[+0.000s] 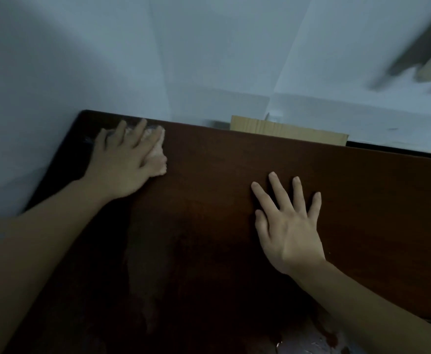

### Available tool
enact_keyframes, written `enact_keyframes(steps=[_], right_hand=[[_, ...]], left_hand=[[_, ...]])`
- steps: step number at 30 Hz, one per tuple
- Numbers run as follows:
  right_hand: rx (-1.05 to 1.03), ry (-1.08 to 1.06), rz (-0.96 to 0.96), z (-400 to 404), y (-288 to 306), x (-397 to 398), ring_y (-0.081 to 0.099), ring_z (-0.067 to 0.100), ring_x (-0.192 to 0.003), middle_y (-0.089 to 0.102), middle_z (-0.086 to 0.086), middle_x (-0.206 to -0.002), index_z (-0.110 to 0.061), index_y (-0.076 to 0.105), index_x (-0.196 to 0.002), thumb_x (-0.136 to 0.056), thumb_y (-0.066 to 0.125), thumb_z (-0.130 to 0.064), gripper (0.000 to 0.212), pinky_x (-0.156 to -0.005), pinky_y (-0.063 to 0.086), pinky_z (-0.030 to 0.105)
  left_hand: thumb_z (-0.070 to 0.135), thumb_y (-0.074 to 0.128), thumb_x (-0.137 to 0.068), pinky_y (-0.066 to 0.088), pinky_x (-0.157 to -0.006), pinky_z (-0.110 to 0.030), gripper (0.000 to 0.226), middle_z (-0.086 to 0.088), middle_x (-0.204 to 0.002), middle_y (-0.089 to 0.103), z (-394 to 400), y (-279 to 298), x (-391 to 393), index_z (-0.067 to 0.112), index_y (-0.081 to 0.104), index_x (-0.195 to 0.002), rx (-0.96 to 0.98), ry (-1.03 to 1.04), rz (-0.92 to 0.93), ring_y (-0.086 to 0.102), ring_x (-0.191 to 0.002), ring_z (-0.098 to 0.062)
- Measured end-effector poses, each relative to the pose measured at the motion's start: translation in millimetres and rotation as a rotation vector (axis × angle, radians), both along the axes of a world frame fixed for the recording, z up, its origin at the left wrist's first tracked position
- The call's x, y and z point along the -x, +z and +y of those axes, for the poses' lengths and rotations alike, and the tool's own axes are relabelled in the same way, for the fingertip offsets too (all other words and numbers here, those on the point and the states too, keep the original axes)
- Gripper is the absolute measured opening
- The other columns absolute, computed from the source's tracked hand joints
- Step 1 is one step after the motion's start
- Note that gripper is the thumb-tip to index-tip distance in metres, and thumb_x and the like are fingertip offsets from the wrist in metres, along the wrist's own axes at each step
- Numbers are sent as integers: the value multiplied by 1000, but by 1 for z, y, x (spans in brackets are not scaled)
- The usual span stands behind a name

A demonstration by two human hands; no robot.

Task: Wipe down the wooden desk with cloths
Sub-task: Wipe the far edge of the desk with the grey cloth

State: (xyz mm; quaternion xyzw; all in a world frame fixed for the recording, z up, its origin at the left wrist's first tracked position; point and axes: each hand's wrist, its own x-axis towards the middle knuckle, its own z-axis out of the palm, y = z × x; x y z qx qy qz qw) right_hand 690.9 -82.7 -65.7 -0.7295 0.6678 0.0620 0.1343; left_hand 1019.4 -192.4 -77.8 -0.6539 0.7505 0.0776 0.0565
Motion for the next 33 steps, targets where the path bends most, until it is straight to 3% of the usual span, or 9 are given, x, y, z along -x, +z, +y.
enact_keyframes(steps=[4,7,9,12,15,20,25,30,33], right_hand=[[26,5,0,0,-3,-1,-19,35,-153,-11,-5,-170,-42,2,-160,-92,-8,-57,70,-119,-10,66],[9,-4,16,1,-3,1,-18,35,-154,-10,-5,-169,-42,3,-160,-93,-7,-57,69,-119,-11,65],[14,-3,29,1,-3,1,-19,35,-153,-12,-6,-169,-43,1,-160,-92,-8,-56,69,-119,-11,65],[21,-4,15,1,-3,1,-15,36,-154,-7,-4,-170,-42,6,-160,-94,-5,-56,68,-119,-9,66],[27,1,2,2,-3,1,-14,36,-154,-4,-4,-170,-41,9,-160,-94,-4,-56,69,-119,-9,66],[39,2,-14,2,-3,0,-16,36,-154,-6,-4,-170,-42,8,-160,-94,-5,-56,69,-119,-12,65],[36,1,0,1,-4,1,-16,36,-154,-7,-4,-170,-42,6,-160,-94,-6,-57,69,-119,-10,66],[26,-8,17,2,-3,1,-17,35,-154,-9,-5,-170,-42,2,-160,-91,-10,-57,71,-119,-10,65],[36,-10,4,2,-4,1,-16,35,-154,-6,-5,-170,-42,6,-160,-93,-6,-57,70,-119,-10,65]], left_hand=[[75,-1,-91,-1,-122,-56,70,8,-168,-5,67,15,32,49,-4,-157,-80,-199,-2,-1,-156,-32],[74,8,-99,7,-122,-56,69,6,-169,9,99,9,32,43,13,-161,-99,-376,22,7,-156,-30],[76,11,-98,6,-122,-54,69,7,-169,9,98,4,22,46,10,-160,-67,-427,29,5,-156,-27],[82,1,-91,1,-121,-48,70,12,-167,0,58,-5,-10,56,-3,-156,40,-304,44,4,-156,-27],[88,-6,-79,-6,-122,-45,76,15,-168,-10,16,-5,-40,61,-11,-150,0,-80,20,-3,-157,-24],[83,-3,-78,-6,-123,-45,83,10,-170,-5,14,2,-38,53,-2,-156,-32,45,33,-4,-157,-24],[76,-3,-93,8,-121,-56,74,1,-169,13,81,10,-4,45,10,-159,-20,-184,38,14,-155,-36],[70,18,-101,9,-121,-51,67,3,-169,15,133,4,7,41,19,-161,-29,-483,29,10,-156,-29],[74,17,-95,7,-120,-46,70,6,-168,12,96,2,-13,48,7,-159,14,-346,-8,13,-155,-30]])
